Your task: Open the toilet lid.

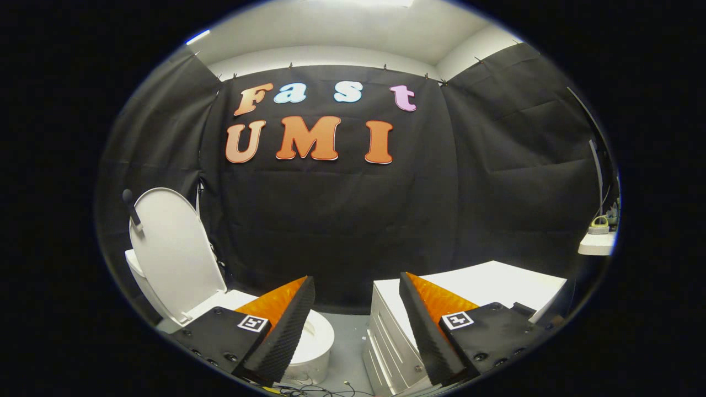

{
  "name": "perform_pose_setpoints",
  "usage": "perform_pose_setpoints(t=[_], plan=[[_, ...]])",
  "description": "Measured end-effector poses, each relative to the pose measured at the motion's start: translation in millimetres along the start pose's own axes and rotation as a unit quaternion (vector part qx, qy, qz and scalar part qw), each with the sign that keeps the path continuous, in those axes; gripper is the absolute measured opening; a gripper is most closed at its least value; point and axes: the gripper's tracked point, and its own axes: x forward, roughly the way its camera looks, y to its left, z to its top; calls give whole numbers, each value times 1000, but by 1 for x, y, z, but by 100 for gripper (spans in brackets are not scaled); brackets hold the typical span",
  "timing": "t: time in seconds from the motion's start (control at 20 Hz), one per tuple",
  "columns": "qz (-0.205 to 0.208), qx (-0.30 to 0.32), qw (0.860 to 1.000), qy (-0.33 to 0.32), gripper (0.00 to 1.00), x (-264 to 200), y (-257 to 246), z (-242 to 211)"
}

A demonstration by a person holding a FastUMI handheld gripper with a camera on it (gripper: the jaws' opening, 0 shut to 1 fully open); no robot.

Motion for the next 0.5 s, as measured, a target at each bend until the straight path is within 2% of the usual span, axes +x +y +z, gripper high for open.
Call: perform_pose_setpoints(t=[0.5], plan=[[-3, 1, 1000, 3, 98, -3, -2, 3]])
